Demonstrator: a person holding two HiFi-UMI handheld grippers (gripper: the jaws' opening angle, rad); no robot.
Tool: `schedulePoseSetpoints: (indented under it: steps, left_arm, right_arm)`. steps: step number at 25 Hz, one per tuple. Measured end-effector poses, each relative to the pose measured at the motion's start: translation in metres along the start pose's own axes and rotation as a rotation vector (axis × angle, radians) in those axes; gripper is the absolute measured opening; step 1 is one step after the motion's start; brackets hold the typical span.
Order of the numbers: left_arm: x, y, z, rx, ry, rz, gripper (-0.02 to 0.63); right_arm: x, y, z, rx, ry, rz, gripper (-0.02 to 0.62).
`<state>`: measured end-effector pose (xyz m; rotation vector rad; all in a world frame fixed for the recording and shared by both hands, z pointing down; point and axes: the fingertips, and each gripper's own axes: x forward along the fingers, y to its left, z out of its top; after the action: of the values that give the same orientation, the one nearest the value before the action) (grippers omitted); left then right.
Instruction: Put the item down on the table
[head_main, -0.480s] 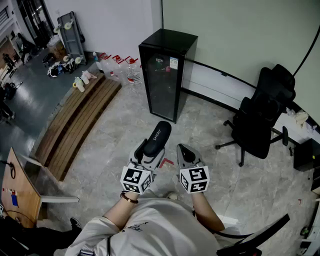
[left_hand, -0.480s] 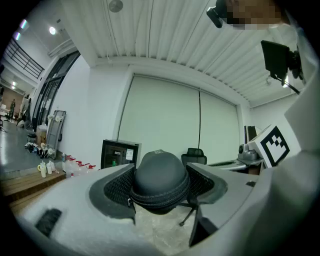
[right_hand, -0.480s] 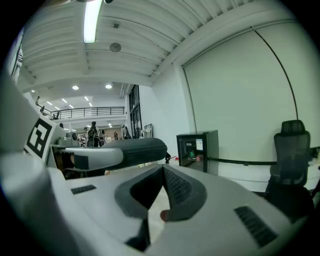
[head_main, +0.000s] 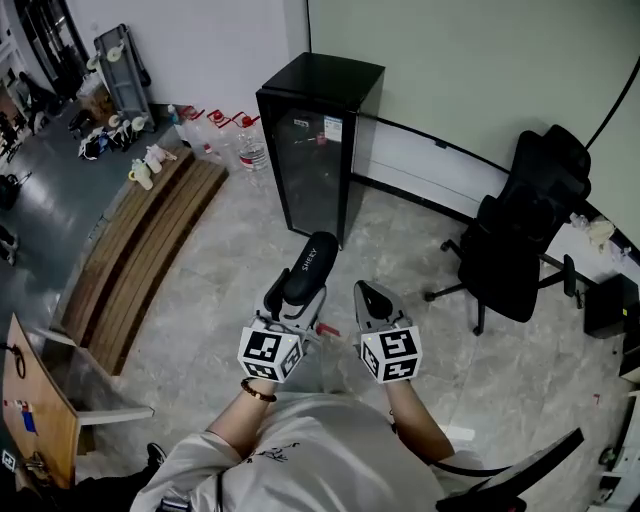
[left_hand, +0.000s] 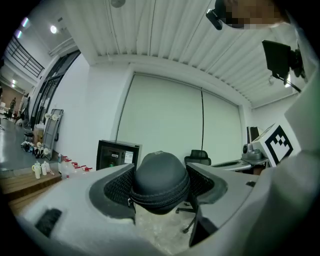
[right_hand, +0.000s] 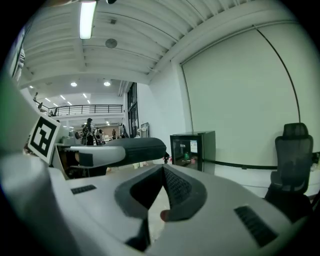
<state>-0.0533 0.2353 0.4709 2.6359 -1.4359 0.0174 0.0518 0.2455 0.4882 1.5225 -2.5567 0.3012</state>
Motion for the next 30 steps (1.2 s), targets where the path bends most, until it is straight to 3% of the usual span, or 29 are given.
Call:
schedulePoseSetpoints:
  steps: [7, 16, 23, 30]
  left_arm:
    - [0.127, 0.091, -0.003, -0.04, 0.003, -0.042, 0.333]
    - [0.278, 0.206, 0.068, 0.026, -0.027, -0.121, 0.331]
    - [0.343, 0.249, 0.11, 0.031, -0.06, -0.098, 0.331]
    - [0.403, 0.264, 0.135, 0.036, -0.061, -0.076, 0.331]
  right_arm:
    - [0.134, -0.061, 0.029, -0.015, 0.008, -0.044, 0.002]
    - [0.307, -0.129, 0.12, -0.016, -0.039, -0.111, 0.002]
    - [0.37, -0.168, 0.17, -0.042, -0.06, -0.102, 0.002]
    - [0.415, -0.21, 0.2, -0.056, -0.063, -0.077, 0.002]
